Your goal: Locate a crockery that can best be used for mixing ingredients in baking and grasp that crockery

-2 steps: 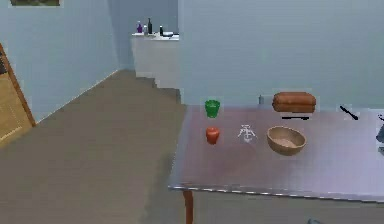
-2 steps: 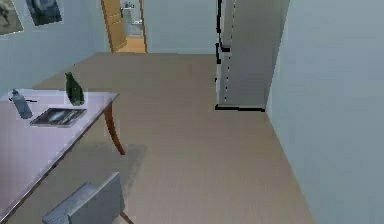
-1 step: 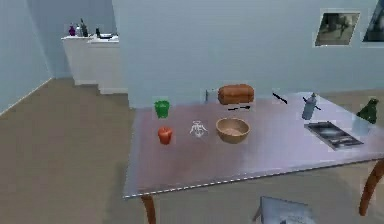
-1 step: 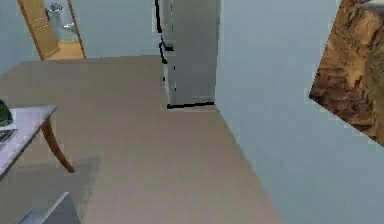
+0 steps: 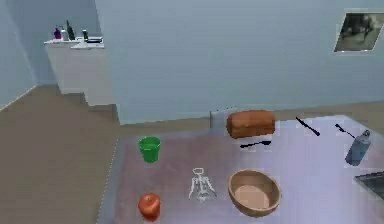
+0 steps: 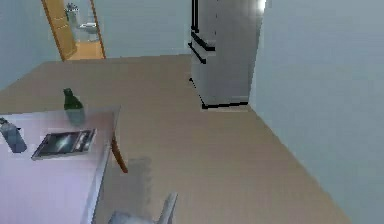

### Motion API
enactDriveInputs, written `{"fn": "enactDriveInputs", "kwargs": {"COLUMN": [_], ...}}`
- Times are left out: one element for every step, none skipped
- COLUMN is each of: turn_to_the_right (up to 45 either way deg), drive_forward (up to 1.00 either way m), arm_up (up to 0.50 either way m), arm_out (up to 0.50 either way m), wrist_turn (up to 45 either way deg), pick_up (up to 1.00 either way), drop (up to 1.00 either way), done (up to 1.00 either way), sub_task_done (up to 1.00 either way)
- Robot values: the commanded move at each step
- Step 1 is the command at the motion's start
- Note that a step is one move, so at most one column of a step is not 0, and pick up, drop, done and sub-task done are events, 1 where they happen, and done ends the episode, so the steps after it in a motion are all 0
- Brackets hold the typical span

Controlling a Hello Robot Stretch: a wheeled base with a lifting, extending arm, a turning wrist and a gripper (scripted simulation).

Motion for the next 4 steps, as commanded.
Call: {"fn": "enactDriveInputs", "kwargs": {"turn_to_the_right": [-45.0, -21.0, 0.0, 0.0], "drive_forward": [0.0, 0.0, 0.0, 0.0], "arm_up": [0.0, 0.0, 0.5, 0.34], "arm_out": [0.0, 0.0, 0.0, 0.0], "wrist_turn": [0.0, 0.0, 0.0, 0.0], "pick_up": [0.0, 0.0, 0.0, 0.0], "drop": [0.0, 0.0, 0.0, 0.0], "done": [0.0, 0.0, 0.0, 0.0], "sub_task_done": [0.0, 0.0, 0.0, 0.0]}}
